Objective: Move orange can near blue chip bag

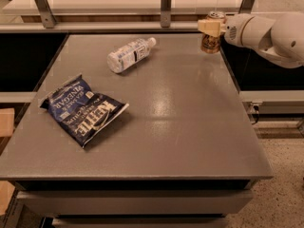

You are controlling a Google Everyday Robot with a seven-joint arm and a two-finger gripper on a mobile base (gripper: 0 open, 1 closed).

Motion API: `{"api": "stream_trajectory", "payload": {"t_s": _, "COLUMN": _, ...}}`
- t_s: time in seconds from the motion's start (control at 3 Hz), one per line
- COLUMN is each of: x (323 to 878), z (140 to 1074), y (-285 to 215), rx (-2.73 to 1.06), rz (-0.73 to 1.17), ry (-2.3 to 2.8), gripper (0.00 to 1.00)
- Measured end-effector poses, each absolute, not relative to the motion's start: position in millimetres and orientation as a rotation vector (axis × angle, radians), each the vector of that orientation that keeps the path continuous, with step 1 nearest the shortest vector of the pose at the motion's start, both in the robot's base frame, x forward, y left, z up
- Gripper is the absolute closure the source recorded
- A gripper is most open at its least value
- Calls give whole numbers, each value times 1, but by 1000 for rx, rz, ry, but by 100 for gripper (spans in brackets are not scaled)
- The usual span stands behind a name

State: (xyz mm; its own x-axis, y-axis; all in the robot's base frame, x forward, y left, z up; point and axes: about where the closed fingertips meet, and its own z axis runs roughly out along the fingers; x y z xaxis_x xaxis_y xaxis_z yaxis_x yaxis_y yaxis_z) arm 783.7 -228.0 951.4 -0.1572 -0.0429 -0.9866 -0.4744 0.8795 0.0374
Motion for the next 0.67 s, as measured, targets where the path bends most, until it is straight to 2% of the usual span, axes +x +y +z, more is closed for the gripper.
{"api": "stream_trajectory", "payload": {"t_s": 0.67, "x": 743, "z": 988, "y": -225, "rx": -434, "rz": 452, "ry": 1665, "gripper": 100}}
